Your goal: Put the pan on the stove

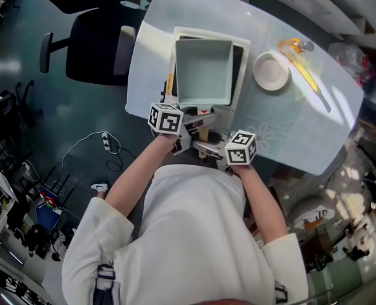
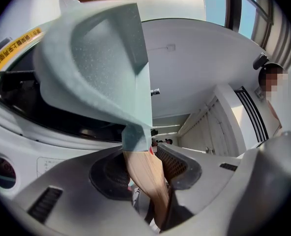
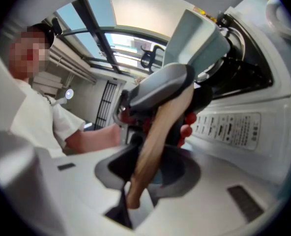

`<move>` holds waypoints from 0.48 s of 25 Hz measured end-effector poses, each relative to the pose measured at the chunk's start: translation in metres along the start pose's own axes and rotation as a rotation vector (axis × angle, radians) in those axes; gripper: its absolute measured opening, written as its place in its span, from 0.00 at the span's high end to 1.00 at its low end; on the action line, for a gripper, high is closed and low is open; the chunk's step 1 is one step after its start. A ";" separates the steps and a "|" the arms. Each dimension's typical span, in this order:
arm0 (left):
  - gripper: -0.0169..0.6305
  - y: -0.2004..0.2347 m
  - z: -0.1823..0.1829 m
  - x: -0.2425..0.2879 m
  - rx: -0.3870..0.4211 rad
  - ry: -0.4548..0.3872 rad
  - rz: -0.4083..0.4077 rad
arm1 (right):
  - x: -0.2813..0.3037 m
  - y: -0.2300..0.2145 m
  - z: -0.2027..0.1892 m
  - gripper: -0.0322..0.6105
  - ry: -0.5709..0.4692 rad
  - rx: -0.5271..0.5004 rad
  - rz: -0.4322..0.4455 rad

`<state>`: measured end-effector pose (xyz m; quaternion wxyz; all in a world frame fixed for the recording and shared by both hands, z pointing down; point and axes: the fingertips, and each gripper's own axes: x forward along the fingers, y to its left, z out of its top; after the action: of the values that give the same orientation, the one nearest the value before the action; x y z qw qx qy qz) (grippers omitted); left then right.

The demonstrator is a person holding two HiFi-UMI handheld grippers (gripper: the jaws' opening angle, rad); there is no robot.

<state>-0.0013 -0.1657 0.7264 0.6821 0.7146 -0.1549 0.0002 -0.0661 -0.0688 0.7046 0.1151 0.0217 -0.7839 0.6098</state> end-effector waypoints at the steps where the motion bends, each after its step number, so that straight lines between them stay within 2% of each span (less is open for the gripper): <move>1: 0.71 0.002 0.000 0.000 -0.003 0.001 -0.002 | 0.001 -0.002 0.000 0.73 -0.003 0.004 -0.002; 12: 0.70 0.018 0.002 0.003 -0.011 0.011 -0.017 | 0.006 -0.017 0.001 0.73 -0.019 0.035 -0.012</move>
<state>-0.0028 -0.1685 0.7444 0.6868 0.7123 -0.1449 -0.0025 -0.0695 -0.0732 0.7222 0.1111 0.0343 -0.7740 0.6224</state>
